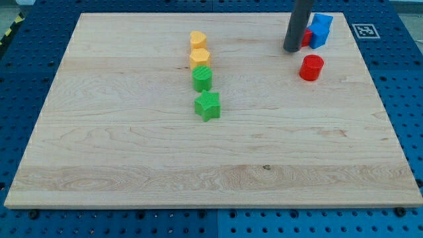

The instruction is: Place the arm to the left of the red circle

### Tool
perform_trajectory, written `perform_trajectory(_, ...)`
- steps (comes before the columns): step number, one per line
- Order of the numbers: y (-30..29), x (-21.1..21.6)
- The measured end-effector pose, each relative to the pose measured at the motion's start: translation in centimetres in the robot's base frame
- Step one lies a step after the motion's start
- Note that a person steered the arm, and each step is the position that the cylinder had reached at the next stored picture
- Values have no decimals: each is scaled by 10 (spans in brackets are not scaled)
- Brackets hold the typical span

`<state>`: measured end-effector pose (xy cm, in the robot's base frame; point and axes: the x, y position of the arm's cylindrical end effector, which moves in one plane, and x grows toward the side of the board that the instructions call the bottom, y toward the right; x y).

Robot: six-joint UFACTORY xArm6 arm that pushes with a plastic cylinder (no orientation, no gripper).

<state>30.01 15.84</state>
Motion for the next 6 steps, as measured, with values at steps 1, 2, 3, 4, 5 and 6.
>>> perform_trajectory(1, 0, -20)
perform_trajectory(2, 0, -38)
perform_trajectory(3, -6, -51)
perform_trajectory(4, -41, -52)
perform_trajectory(5, -66, -35)
perform_trajectory(6, -66, 7)
